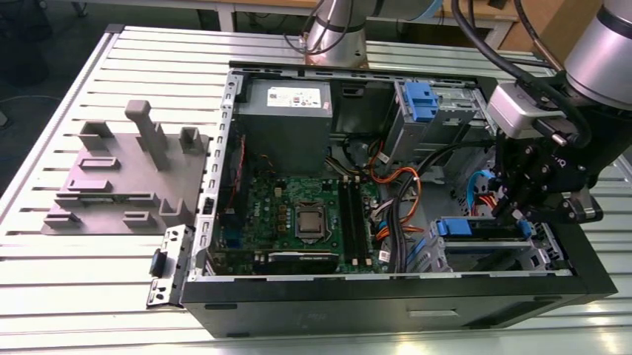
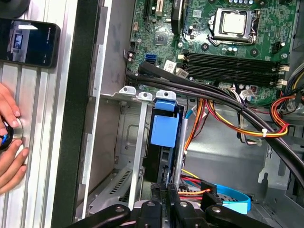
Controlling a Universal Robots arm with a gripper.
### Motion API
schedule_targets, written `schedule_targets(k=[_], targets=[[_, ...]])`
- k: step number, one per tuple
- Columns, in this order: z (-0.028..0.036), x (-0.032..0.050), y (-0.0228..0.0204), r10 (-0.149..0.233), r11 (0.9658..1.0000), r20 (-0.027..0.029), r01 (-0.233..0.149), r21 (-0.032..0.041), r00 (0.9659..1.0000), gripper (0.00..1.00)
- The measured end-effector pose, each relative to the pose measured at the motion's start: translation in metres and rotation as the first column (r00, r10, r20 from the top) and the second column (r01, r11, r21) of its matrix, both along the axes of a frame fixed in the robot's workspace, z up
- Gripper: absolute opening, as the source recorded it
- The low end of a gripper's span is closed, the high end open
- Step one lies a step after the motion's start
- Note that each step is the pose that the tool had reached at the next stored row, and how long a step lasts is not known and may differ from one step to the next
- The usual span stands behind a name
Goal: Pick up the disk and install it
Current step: 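Insert the first disk wire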
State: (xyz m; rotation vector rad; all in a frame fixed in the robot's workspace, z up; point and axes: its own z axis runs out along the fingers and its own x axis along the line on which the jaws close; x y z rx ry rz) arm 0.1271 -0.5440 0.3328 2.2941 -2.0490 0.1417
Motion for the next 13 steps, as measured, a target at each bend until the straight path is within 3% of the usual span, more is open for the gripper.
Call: schedule_targets(k=[6,13], targets=[[0.0013,0.0,0.0,-0.005,1.0,0.0,0.005,0.0007,1.0,0.16],[0.0015,0.0,0.0,-0.057,0.9984,0.0008,0.057,0.0001,0.9984,0.16]])
